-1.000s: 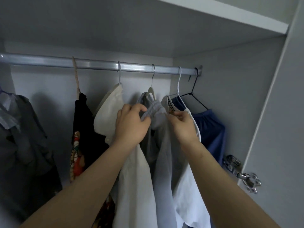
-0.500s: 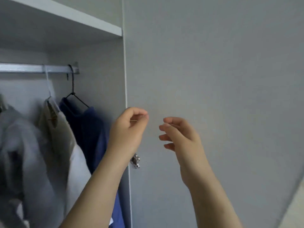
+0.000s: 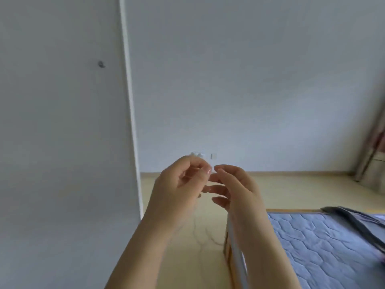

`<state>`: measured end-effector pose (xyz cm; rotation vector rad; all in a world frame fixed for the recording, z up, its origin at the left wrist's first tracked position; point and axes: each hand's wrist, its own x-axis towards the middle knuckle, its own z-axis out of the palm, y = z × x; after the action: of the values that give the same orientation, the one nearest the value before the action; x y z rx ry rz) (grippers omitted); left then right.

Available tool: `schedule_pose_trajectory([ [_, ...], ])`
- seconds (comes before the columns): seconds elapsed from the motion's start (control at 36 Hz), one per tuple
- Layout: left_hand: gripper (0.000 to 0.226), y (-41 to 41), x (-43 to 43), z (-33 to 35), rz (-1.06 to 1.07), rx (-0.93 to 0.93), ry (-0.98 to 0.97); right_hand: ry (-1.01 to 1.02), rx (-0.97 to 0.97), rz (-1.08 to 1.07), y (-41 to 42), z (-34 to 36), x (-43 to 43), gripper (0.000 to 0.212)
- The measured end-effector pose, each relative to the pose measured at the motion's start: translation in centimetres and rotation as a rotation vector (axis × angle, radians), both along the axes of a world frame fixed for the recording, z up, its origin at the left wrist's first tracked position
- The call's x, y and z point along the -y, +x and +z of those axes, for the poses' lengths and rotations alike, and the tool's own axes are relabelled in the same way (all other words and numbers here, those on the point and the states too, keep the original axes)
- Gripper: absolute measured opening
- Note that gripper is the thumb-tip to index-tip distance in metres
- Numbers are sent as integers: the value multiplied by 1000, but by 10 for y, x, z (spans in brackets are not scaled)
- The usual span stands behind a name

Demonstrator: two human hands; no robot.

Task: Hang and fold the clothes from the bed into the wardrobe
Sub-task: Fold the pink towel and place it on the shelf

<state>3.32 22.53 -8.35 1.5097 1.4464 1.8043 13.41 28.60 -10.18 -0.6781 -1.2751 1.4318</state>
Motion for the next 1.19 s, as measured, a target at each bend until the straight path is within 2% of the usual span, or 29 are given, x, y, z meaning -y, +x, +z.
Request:
schedule_pose_trajectory([
  [0.14, 16, 62, -52, -24, -43, 135, -113, -69, 10, -134, 79, -18, -29, 11],
  [0.28, 17, 118, -97, -48, -119, 191, -195, -141, 5, -259, 152, -39, -51, 12],
  [0.64, 17, 244, -197, -91, -465, 139, -411, -331, -39, -667, 283, -86, -84, 11],
  [0.94, 17, 286, -323, -102, -735, 57, -492, -387, -84, -947, 309, -102, -179, 11],
  [1.19, 18, 276, -438, -118, -798, -28, -594, -471, -92, -1000, 283, -111, -279, 10],
])
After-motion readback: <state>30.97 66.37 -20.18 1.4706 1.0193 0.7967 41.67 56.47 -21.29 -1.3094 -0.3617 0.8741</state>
